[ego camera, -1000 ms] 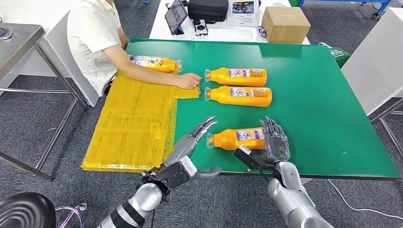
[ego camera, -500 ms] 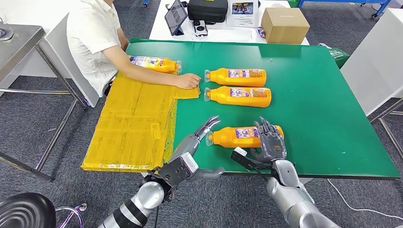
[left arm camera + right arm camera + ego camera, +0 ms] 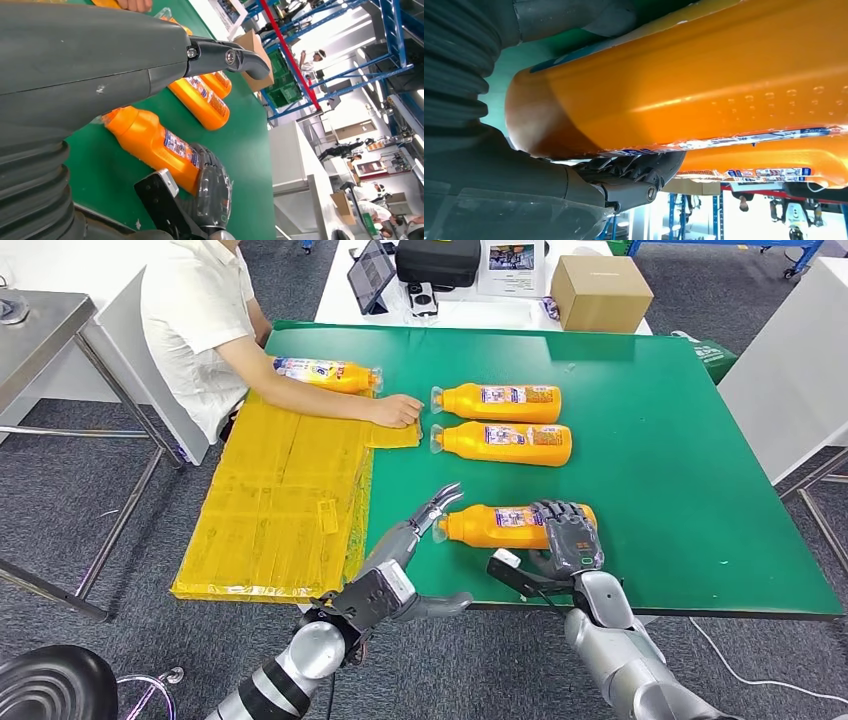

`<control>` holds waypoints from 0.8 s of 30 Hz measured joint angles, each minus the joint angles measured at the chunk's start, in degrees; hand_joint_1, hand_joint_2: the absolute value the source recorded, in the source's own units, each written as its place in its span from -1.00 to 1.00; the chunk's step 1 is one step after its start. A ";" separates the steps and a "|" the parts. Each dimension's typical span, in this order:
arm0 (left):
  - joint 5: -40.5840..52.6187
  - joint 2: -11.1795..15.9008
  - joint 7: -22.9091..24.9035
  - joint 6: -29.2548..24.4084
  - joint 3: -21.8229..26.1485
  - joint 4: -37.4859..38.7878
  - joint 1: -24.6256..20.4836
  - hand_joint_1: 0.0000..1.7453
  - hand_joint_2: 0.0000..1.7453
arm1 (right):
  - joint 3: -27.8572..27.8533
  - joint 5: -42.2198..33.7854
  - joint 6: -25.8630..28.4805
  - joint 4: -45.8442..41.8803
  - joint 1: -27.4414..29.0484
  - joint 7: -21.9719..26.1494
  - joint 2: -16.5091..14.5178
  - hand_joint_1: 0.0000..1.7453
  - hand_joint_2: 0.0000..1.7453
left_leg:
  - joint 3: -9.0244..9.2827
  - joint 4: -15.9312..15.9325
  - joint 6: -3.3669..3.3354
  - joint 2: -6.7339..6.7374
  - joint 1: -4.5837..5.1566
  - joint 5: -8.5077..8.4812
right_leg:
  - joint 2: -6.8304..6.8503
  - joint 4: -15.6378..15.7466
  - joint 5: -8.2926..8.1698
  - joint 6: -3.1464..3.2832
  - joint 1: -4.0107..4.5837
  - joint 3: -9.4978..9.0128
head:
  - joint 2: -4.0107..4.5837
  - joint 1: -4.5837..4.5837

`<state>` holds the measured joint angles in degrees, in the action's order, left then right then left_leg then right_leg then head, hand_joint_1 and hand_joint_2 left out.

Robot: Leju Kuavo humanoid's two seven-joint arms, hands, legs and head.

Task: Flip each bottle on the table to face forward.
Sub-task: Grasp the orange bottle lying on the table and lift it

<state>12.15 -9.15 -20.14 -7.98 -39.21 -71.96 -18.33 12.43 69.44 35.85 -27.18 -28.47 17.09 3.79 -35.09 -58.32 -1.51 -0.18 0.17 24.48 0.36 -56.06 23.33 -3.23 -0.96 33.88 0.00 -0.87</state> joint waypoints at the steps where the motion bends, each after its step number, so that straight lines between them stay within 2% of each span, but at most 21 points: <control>1: -0.05 0.01 -0.01 0.05 0.00 0.00 -0.01 -1.00 1.00 | 0.03 -0.09 0.00 0.01 0.00 0.01 0.01 1.00 1.00 | 0.00 0.00 0.00 0.00 0.00 0.00 | 0.00 0.00 0.00 0.00 0.00 0.00 | 0.00 0.00; 11: -0.11 0.01 -0.03 0.09 0.00 0.01 -0.03 -1.00 1.00 | 0.09 -0.72 0.08 0.06 0.01 0.11 0.02 1.00 1.00 | 0.00 0.00 0.00 0.00 0.00 0.00 | 0.00 0.00 0.00 0.00 0.00 -0.01 | 0.00 0.00; 14: -1.12 0.00 -0.38 -0.06 0.01 0.01 0.01 -1.00 1.00 | 0.09 -2.22 1.14 0.06 0.16 1.66 0.01 1.00 1.00 | -0.01 0.00 0.00 0.00 0.00 0.00 | 0.00 0.00 0.00 0.00 0.00 -0.01 | 0.00 0.00; 17: -6.32 -0.34 -0.80 0.04 0.57 0.04 0.79 -1.00 1.00 | 0.05 -4.20 3.51 -0.55 1.15 4.10 -0.05 1.00 1.00 | -0.03 0.00 0.00 -0.01 0.00 0.00 | 0.00 -0.01 0.00 0.00 0.00 0.00 | 0.00 -0.01; 22: -21.72 -2.07 4.28 4.61 3.19 3.02 5.09 -1.00 1.00 | -1.52 -3.21 4.50 -7.57 5.48 6.23 -0.45 1.00 1.00 | -0.19 0.00 0.00 -0.02 0.01 0.01 | 0.01 -0.01 0.01 -0.01 0.00 0.13 | 0.00 0.00; 24: -25.69 -2.56 4.71 5.50 4.05 4.92 6.53 -1.00 1.00 | -2.56 -2.60 4.50 -10.46 7.08 7.25 -0.85 1.00 1.00 | -0.27 0.00 0.00 -0.03 0.00 0.01 | 0.01 -0.01 0.01 -0.01 0.00 0.21 | 0.00 0.00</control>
<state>-13.54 -11.70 -15.43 -2.49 -35.16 -67.04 -11.80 9.87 66.84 40.35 -37.64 -21.39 24.34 2.93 -35.36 -58.32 -1.51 -0.21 0.17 24.49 0.37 -56.07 23.34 -3.24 -0.96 34.10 0.00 -0.87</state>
